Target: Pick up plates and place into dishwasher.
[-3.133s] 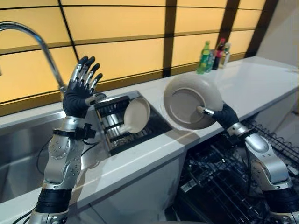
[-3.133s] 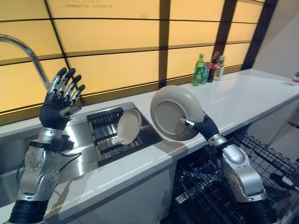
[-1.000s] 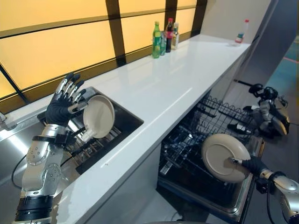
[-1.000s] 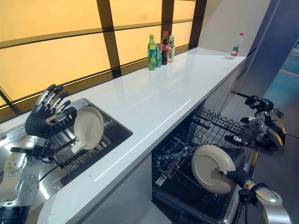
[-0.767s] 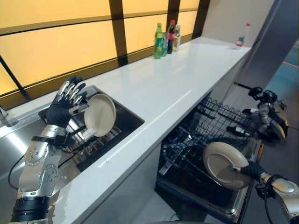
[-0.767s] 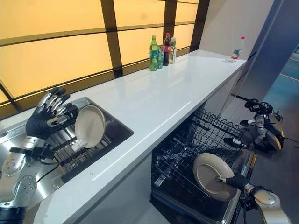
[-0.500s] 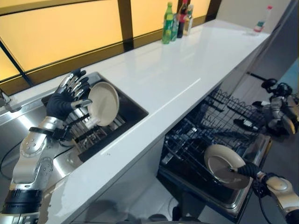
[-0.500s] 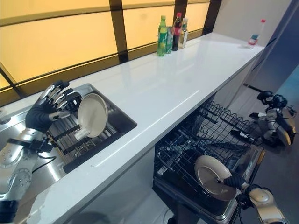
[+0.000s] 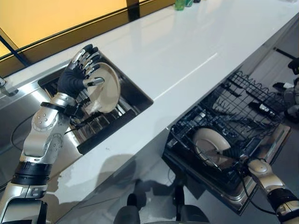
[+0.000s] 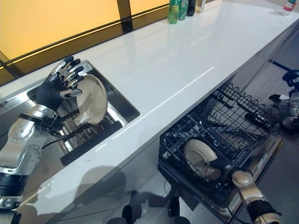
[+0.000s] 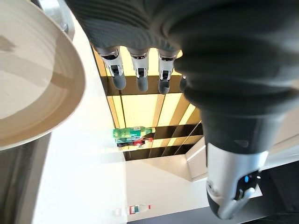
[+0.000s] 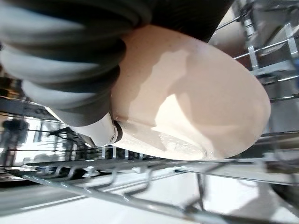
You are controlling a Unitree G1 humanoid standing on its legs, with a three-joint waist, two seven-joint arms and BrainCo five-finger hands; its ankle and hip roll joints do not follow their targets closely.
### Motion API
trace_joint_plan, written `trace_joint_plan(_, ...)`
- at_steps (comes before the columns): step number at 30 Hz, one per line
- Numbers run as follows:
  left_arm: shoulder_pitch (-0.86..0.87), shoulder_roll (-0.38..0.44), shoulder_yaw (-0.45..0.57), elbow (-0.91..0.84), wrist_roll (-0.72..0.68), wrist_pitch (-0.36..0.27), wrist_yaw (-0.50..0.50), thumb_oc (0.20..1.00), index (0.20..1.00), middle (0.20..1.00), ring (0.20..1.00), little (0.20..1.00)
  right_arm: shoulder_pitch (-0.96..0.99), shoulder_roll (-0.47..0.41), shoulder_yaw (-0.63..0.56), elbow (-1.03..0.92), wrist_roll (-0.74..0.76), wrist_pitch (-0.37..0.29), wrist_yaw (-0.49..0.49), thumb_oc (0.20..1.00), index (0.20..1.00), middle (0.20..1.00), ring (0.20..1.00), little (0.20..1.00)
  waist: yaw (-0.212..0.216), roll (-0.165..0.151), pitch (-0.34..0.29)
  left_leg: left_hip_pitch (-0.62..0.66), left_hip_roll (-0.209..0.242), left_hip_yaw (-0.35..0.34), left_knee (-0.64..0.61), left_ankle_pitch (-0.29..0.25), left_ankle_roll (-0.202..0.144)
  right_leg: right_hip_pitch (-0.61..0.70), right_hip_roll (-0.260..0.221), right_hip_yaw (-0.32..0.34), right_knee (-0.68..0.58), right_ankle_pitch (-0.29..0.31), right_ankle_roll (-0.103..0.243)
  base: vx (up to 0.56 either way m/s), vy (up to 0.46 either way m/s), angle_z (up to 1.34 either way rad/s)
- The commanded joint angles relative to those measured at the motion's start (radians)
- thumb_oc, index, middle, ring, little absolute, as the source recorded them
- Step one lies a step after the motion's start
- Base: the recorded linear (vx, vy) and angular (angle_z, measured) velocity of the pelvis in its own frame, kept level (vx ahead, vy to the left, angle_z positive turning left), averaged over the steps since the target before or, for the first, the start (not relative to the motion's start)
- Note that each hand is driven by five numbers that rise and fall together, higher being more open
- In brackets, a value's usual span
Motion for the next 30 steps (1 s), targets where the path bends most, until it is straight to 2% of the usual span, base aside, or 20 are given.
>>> trace_joint_plan(1,-0.1,0.039,0.012,0.003,-0.029,-0.027,0.015,1.0,1.0,1.0,1.0,1.0,0.043,0.1,0.167,-0.006,-0.003,-0.004,0.033,0.2,0.2,0.2,0.2,0.2,0.027,0.018,0.011,-0.129,-0.049,-0.028,0.07,0.028,0.055,-0.047,0.032,0.029,0.039,-0.036,0.028,-0.02,-0.007,0.03)
trace_joint_plan(6,-0.078,0.035,0.026,-0.022,-0.029,-0.021,0.023,1.0,1.0,1.0,1.0,1.0,0.074,0.105,0.148,-0.006,0.001,-0.001,0.025,0.2,0.2,0.2,0.2,0.2,0.029,0.013,-0.005,-0.103,-0.042,-0.033,0.047,0.035,0.056,-0.029,0.037,0.025,0.028,-0.032,0.024,0.0,0.0,0.0)
trace_joint_plan(7,-0.069,0.03,0.033,-0.026,-0.026,-0.016,0.019,1.0,1.0,1.0,1.0,1.0,0.086,0.107,0.14,-0.006,0.002,0.003,0.019,0.41,0.41,0.41,0.41,0.41,0.029,0.008,-0.013,-0.095,-0.04,-0.033,0.043,0.036,0.055,-0.022,0.038,0.024,0.025,-0.031,0.024,0.0,0.0,0.0)
trace_joint_plan(8,-0.059,0.025,0.041,-0.03,-0.021,-0.013,0.014,1.0,1.0,1.0,1.0,1.0,0.095,0.106,0.129,-0.008,0.001,0.005,0.018,1.0,1.0,1.0,1.0,1.0,0.029,0.004,-0.02,-0.086,-0.038,-0.032,0.038,0.038,0.055,-0.015,0.038,0.023,0.022,-0.03,0.025,0.04,0.012,0.03)
trace_joint_plan(13,0.001,0.009,0.078,-0.051,-0.014,0.012,-0.011,1.0,1.0,1.0,1.0,1.0,0.142,0.101,0.068,-0.049,0.029,-0.001,0.008,1.0,1.0,1.0,1.0,1.0,0.024,-0.014,-0.07,-0.035,-0.029,-0.025,0.017,0.041,0.051,0.023,0.039,0.019,0.012,-0.03,0.029,0.09,0.028,0.04)
trace_joint_plan(17,0.096,-0.034,0.128,-0.075,0.019,0.022,-0.038,1.0,1.0,1.0,1.0,1.0,0.205,0.099,-0.009,-0.186,0.014,0.044,-0.018,1.0,1.0,1.0,1.0,1.0,0.01,-0.029,-0.133,0.025,-0.022,-0.007,-0.012,0.042,0.045,0.062,0.039,0.019,0.004,-0.033,0.035,0.13,0.065,0.0)
trace_joint_plan(22,0.194,-0.083,0.183,-0.079,0.047,-0.005,-0.058,1.0,1.0,1.0,1.0,1.0,0.247,0.107,-0.138,-0.387,0.008,0.076,-0.017,1.0,1.0,1.0,1.0,1.0,-0.021,-0.033,-0.178,0.089,-0.023,0.017,-0.052,0.04,0.046,0.091,0.037,0.028,0.003,-0.042,0.04,0.06,0.107,-0.08)
trace_joint_plan(30,0.3,-0.16,0.248,-0.074,0.06,-0.065,-0.091,1.0,1.0,1.0,1.0,1.0,0.256,0.107,-0.331,-0.576,0.004,0.054,-0.003,1.0,1.0,1.0,1.0,1.0,-0.065,-0.02,-0.219,0.143,-0.037,0.05,-0.08,0.035,0.057,0.107,0.032,0.045,0.003,-0.039,0.037,-0.01,0.116,-0.08)
